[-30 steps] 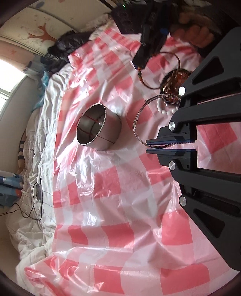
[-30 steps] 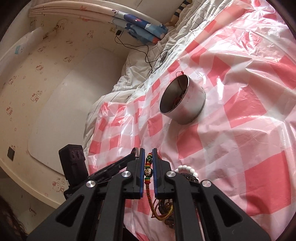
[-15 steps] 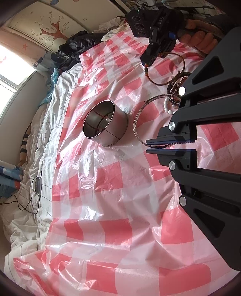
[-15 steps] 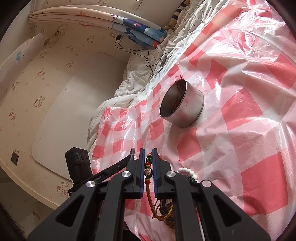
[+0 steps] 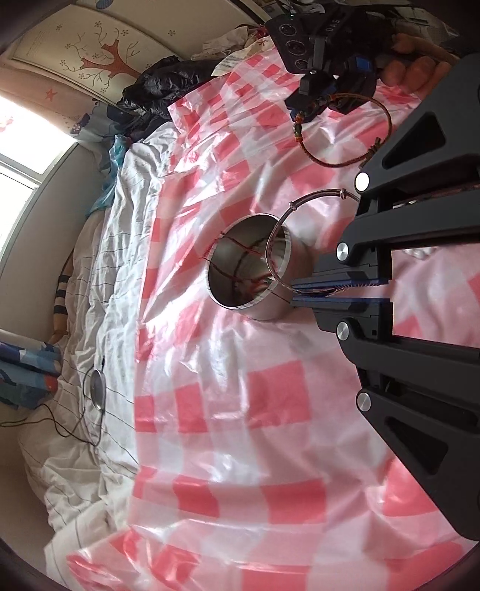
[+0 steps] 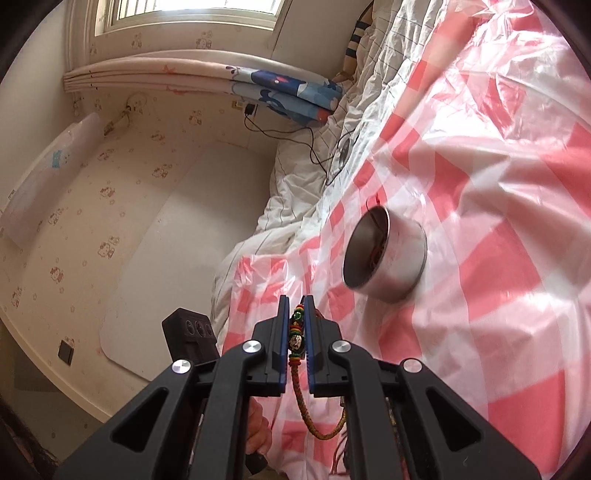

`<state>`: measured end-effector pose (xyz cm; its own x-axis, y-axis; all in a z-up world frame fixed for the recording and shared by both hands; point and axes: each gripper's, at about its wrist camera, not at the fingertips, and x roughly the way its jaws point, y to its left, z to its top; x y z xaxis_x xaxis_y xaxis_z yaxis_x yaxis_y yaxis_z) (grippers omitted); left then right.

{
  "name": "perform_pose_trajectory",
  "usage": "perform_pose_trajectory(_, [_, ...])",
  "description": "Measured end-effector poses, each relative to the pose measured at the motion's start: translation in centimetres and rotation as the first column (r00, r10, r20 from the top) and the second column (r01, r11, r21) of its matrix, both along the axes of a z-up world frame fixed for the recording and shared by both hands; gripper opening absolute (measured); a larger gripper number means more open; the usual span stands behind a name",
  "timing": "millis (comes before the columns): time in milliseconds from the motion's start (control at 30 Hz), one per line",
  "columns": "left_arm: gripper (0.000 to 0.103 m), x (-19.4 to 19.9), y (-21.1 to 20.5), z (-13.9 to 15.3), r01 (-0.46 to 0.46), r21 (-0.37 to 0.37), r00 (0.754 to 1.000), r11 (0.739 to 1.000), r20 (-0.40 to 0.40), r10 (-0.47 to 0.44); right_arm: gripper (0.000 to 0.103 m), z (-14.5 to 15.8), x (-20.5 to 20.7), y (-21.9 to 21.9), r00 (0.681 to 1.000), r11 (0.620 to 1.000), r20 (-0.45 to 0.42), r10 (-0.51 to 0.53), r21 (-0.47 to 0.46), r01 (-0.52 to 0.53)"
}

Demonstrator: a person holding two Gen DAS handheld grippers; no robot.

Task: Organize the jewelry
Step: 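Carry the silver bangle and beaded bracelet over the silver tin, then open both grippers over the tin to release the bracelets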

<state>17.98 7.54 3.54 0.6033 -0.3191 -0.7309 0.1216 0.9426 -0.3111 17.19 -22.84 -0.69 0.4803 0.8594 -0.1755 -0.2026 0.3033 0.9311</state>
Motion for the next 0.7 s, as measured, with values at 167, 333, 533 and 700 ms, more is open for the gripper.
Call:
perform_pose_trajectory(167, [0.004, 3.4, -1.8, 0.3, -0.02, 0.024, 1.0, 1.0, 0.02, 0.019, 0.008, 0.1, 1.8, -0.5, 1.0, 1.0, -0.005, -0.029, -0.001, 0.029])
perform_pose_trajectory(333, [0.004, 6.9, -2.9, -1.2, -0.065, 0.051, 0.998, 0.997, -0.005, 0.066, 0.008, 0.0, 3.7, -0.9, 0.999, 0.998, -0.007, -0.052, 0.022, 0.052])
perform_pose_trajectory(533, [0.013, 8.8, -3.8, -3.1, -0.04, 0.083, 0.996, 0.996, -0.082, 0.047, 0.009, 0.6, 7.3, 1.3, 0.999, 0.999, 0.017, -0.038, 0.029, 0.037])
perform_pose_trajectory(700, [0.044, 6.7, -1.2, 0.7, -0.128, 0.018, 0.991, 0.992, 0.042, 0.127, 0.011, 0.1, 10.2, 5.4, 1.0, 0.996, -0.011, 0.021, -0.088, -0.022])
